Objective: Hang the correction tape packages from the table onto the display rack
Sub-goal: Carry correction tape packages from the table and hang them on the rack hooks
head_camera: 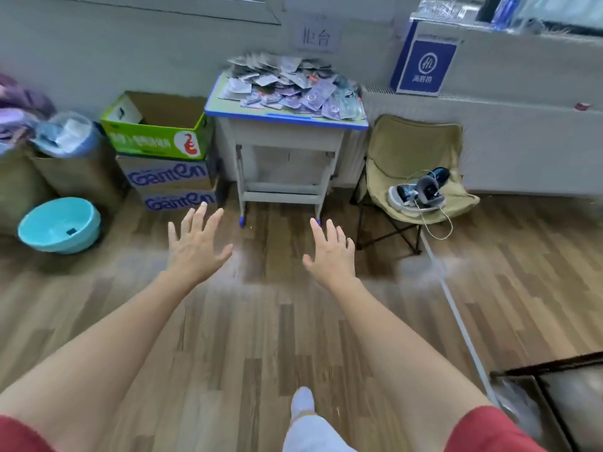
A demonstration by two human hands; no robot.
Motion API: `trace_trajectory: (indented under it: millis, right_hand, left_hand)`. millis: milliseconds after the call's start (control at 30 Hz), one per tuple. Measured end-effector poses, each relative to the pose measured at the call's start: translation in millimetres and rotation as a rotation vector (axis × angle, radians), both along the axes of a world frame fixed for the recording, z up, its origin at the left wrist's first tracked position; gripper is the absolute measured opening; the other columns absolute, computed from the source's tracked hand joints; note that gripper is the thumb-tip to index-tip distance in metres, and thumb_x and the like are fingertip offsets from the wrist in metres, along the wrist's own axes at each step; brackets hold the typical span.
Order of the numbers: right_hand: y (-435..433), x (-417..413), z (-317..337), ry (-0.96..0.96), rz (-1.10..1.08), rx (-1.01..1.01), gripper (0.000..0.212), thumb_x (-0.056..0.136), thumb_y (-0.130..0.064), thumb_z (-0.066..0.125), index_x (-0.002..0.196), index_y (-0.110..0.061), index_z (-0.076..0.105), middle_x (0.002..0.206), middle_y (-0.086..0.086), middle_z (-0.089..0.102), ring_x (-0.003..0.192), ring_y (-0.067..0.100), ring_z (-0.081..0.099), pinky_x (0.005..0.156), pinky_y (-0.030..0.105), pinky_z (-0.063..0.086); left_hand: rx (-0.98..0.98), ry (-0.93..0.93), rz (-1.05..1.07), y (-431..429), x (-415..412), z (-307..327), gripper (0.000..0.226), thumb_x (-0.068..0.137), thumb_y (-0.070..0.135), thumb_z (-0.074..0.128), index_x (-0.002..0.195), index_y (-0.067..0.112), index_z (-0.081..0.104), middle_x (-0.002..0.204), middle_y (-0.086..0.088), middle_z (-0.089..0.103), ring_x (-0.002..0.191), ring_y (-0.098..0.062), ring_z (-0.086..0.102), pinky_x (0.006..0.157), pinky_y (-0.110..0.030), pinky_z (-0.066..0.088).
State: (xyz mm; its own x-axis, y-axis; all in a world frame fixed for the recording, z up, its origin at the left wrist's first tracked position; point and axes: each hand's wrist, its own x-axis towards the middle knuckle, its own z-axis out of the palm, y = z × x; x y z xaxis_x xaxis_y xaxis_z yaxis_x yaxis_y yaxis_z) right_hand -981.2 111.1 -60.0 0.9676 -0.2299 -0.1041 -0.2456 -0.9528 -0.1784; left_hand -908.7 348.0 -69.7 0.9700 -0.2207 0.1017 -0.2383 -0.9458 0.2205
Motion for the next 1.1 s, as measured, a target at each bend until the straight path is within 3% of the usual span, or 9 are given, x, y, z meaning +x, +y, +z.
trace_trajectory:
  millis: [333, 700, 1100]
  right_hand:
    - [-63, 196, 8, -0.07, 0.002, -0.003, 0.072, 0.096, -0.038, 0.044, 0.152, -0.025, 0.001, 0.159, 0.011, 0.006, 0.146, 0.028, 0.008, 0.115, 0.045, 0.011]
    - [-129, 398, 26, -0.086, -0.088, -0.032, 0.072, 0.093, -0.033, 0.046, 0.152, -0.023, 0.005, 0.156, 0.013, 0.013, 0.141, 0.032, 0.019, 0.112, 0.045, 0.019]
    - [-173, 644, 40, -0.124, -0.16, 0.026, 0.073, 0.094, -0.034, 0.048, 0.152, -0.024, 0.004, 0.158, 0.012, 0.011, 0.143, 0.03, 0.017, 0.114, 0.046, 0.019]
  left_hand:
    - [0.038, -0.027, 0.025, -56, 179, 8, 0.072, 0.09, 0.045, 0.053, 0.15, 0.028, 0.018, 0.159, -0.003, 0.007, 0.145, -0.025, 0.005, 0.114, -0.054, 0.006]
    - [-0.047, -0.009, 0.036, -119, 360, 23, 0.075, 0.089, 0.045, 0.054, 0.15, 0.029, 0.014, 0.159, -0.001, 0.003, 0.146, -0.022, 0.001, 0.115, -0.052, 0.005]
    - [-0.066, -0.03, -0.017, -165, 634, 29, 0.074, 0.089, 0.048, 0.054, 0.15, 0.03, 0.016, 0.159, -0.001, 0.004, 0.145, -0.021, 0.003, 0.114, -0.052, 0.005]
